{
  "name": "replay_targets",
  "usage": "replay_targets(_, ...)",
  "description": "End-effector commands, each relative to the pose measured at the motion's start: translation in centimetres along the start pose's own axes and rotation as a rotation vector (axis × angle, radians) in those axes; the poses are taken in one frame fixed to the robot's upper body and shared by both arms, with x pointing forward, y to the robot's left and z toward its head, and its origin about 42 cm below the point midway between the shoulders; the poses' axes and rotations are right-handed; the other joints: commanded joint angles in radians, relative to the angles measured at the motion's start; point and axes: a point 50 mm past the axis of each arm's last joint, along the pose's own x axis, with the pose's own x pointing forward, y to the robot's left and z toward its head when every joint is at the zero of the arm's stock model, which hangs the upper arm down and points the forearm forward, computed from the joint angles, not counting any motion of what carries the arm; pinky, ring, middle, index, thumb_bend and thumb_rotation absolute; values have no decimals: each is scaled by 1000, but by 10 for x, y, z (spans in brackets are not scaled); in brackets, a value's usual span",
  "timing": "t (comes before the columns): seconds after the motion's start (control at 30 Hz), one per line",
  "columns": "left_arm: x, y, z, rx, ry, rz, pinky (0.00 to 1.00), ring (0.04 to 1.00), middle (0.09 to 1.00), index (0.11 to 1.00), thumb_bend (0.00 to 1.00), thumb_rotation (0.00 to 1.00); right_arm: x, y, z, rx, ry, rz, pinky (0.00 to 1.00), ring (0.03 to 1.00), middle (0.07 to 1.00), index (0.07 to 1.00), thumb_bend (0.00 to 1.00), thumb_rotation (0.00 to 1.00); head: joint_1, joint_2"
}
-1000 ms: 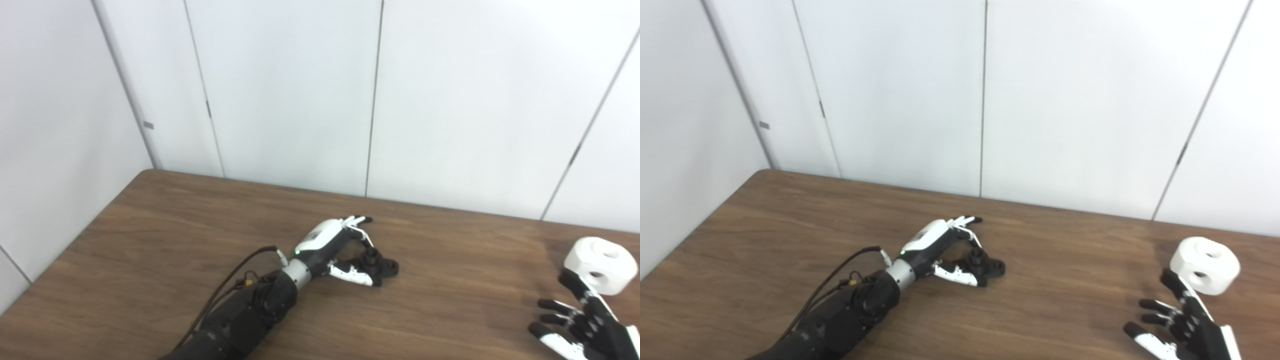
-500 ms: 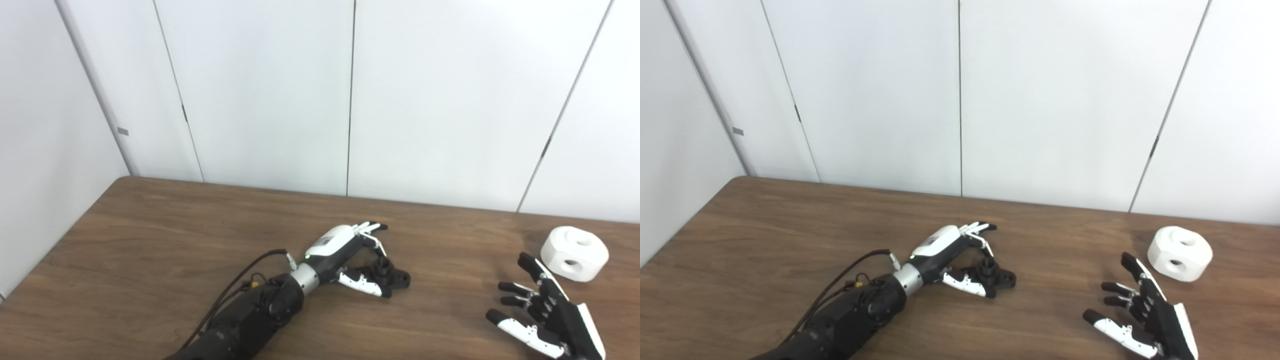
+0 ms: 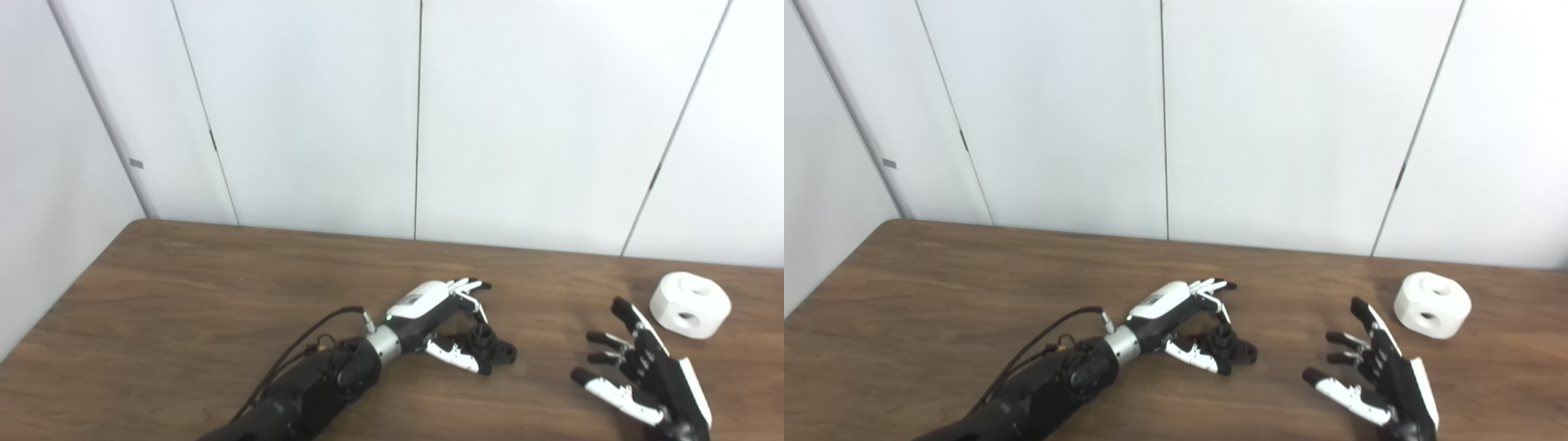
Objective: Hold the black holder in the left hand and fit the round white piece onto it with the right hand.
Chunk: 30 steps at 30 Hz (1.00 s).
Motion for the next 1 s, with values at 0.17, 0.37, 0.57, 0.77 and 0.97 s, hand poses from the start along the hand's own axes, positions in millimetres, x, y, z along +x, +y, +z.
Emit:
replay_targets(0.17, -14, -84, 2, 39, 48, -272, 998, 1000, 939, 481, 524, 63, 32, -16, 60, -193, -179, 100, 586, 675, 773, 864, 712, 141, -51, -18)
replay_targets(0.37, -14, -81, 0, 71, 45, -277, 1000, 1000, 939, 482, 524, 63, 43, -38, 103, -696, -226, 182, 582, 716, 830, 834, 782, 94, -147, -49)
replay_targets(0.57, -24, -80, -10, 80, 64, -274, 1000, 1000, 935, 482, 524, 63, 57, -47, 134, -1136, -275, 175, 626, 771, 871, 850, 835, 94, -264, -74)
replay_targets(0.77, -34, -72, -20, 99, 71, -293, 1000, 1000, 941, 482, 524, 62, 87, -50, 163, -1256, -408, 85, 604, 723, 797, 778, 732, 65, -402, -105)
replay_targets(0.97, -42, -69, -29, 116, 87, -298, 994, 1000, 933, 483, 524, 60, 119, -54, 179, -1464, -304, 28, 708, 843, 893, 819, 847, 224, -460, -135)
